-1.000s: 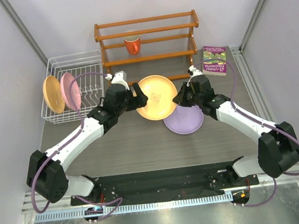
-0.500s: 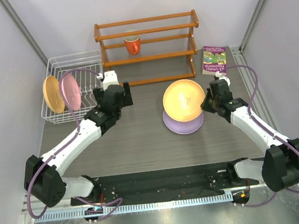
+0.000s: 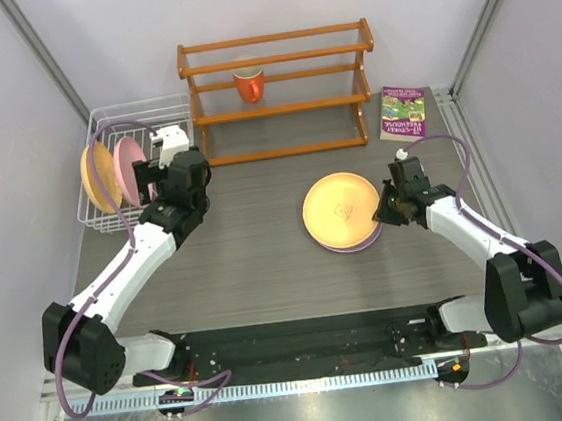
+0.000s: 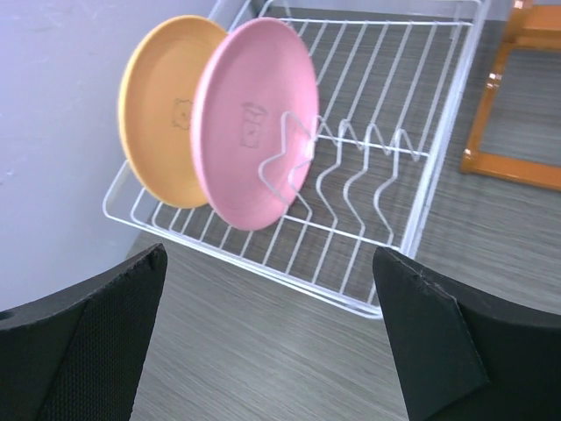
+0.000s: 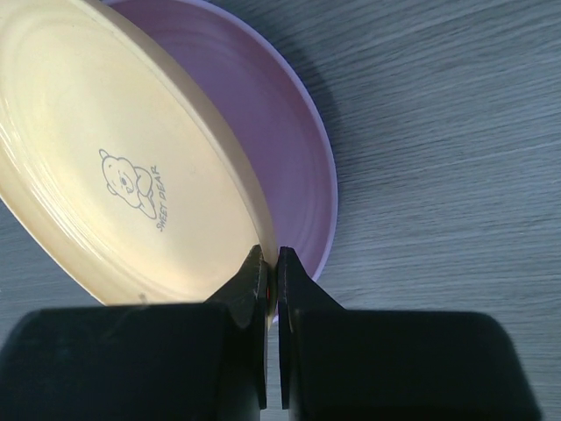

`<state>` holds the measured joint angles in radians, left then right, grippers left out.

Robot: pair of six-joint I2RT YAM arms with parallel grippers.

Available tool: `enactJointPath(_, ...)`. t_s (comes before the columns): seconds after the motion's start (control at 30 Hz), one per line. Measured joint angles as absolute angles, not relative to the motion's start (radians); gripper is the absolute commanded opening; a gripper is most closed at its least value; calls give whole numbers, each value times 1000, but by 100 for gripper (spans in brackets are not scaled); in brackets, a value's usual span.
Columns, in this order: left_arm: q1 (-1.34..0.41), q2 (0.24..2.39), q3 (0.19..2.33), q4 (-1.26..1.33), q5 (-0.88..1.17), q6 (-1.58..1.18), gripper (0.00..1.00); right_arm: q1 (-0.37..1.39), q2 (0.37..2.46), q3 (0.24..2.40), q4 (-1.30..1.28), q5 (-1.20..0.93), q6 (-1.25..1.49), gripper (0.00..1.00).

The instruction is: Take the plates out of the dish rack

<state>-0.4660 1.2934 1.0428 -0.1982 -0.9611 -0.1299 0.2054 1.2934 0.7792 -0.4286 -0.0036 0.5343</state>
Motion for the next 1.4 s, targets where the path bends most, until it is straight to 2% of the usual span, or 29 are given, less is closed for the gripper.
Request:
enactJointPath(0.03,-452,1289,1042,-198,-961,-126,99,205,1300,779,-429,-9,536,11)
enactJointPath(0.07,-439,1285,1042,-198,-960,-125,99,205,1305,779,-427,-15,538,19)
enactJointPath(0.2,-364,1280,1041,-182,-949,-122,100,203,1319,779,-426,-33,548,40)
enactJointPath(0.3,-299,1282,1036,-159,-929,-121,99,201,1323,779,-427,-38,553,51)
enactJointPath(0.57,-212,1362,1036,-123,-904,-121,99,201,1322,796,-465,22,540,55)
enactJointPath(0.63,-206,1382,1036,-109,-900,-119,99,201,1317,811,-488,54,530,60)
enactJointPath(0.9,-170,1497,1072,-28,-935,-64,99,201,1226,848,-525,134,501,61)
enactJointPath(1.1,-129,1646,1159,-35,-942,-64,97,201,1240,855,-533,149,493,61)
enactJointPath(1.2,-119,1687,1177,-65,-942,-78,83,201,1264,860,-534,149,490,60)
enactJointPath(1.23,-116,1697,1184,-78,-942,-83,72,201,1269,860,-535,149,489,60)
enactJointPath(1.3,-112,1707,1195,-93,-941,-93,58,201,1275,860,-538,149,487,59)
enactJointPath(1.33,-110,1708,1196,-100,-940,-100,40,201,1276,860,-540,149,486,59)
enactJointPath(1.4,-107,1707,1200,-110,-939,-104,25,201,1277,860,-540,149,483,59)
